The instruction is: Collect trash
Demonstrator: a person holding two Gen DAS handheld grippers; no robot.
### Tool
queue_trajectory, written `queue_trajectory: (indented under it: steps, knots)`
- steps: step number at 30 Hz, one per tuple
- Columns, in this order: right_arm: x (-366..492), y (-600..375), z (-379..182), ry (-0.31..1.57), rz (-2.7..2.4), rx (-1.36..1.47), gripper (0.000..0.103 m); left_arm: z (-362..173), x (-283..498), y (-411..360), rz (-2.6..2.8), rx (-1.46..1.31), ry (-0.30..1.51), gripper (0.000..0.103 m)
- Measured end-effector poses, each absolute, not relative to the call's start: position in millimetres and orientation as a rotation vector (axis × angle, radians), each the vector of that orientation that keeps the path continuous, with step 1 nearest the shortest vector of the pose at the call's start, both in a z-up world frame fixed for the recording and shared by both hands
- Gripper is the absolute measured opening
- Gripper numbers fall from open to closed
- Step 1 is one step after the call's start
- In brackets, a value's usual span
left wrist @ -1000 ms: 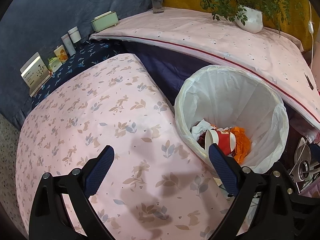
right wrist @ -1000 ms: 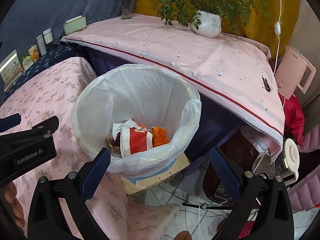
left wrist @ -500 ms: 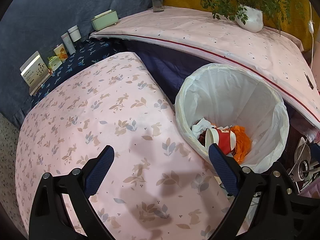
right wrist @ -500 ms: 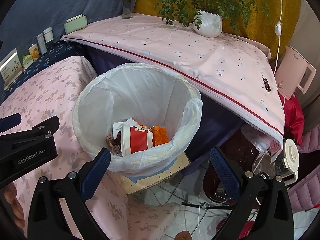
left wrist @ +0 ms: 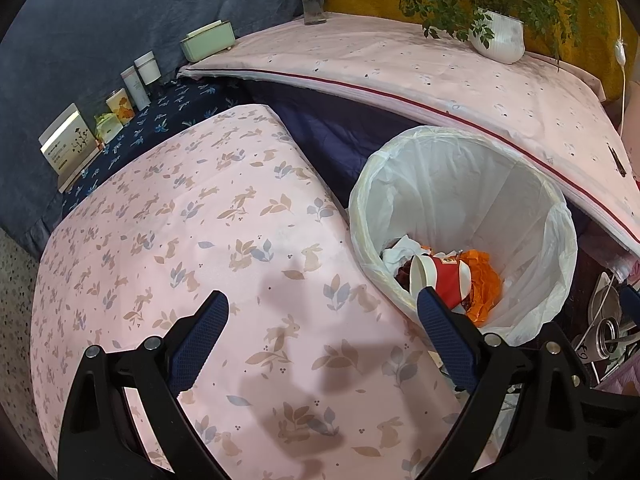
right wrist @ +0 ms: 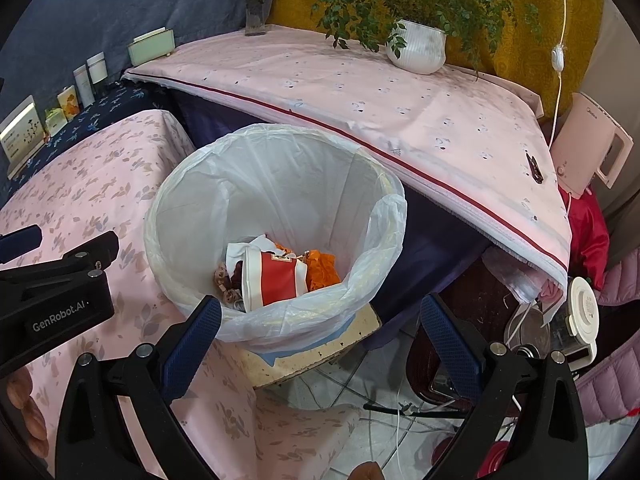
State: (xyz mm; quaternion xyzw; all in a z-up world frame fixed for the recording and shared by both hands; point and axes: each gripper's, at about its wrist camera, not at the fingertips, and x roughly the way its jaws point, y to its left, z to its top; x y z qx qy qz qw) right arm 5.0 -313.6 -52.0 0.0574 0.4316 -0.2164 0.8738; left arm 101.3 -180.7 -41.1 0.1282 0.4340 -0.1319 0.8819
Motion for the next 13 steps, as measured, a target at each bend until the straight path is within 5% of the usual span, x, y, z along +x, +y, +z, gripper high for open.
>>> queue_trajectory:
  steps: [13]
  knots:
    - [5.1, -313.2, -52.1, 0.902, -0.452, 0.122, 0.096, -42.1, 99.7, -182.7, -0.291, 0.269, 0.910, 0.091]
